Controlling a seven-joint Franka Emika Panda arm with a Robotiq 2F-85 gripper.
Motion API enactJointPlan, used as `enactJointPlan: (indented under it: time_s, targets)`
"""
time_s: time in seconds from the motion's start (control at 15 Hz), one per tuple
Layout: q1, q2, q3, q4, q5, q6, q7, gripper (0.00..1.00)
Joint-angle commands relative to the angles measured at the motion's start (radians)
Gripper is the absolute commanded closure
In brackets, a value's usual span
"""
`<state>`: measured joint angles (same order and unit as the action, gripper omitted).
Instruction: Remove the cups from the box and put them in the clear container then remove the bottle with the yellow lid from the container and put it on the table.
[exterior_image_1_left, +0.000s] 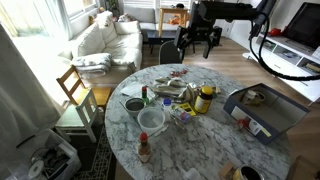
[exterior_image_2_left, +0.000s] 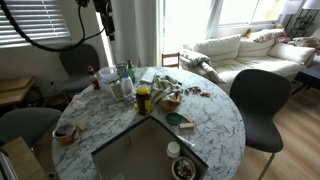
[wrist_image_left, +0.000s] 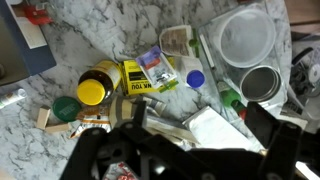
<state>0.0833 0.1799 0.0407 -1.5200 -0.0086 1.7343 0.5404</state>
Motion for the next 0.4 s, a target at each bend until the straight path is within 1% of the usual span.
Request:
enactJointPlan:
  time_s: [0.0, 0.13, 0.33]
  targets:
    - [0.005, -0.002, -0.005, 0.007, -0.009, -0.038, -0.038, 0.00]
    - [0.004, -0.007, -0.005, 0.008, -0.019, -0.062, -0.076, 0.00]
    - [0.003, -0.007, -0.005, 0.008, -0.022, -0.065, -0.089, 0.00]
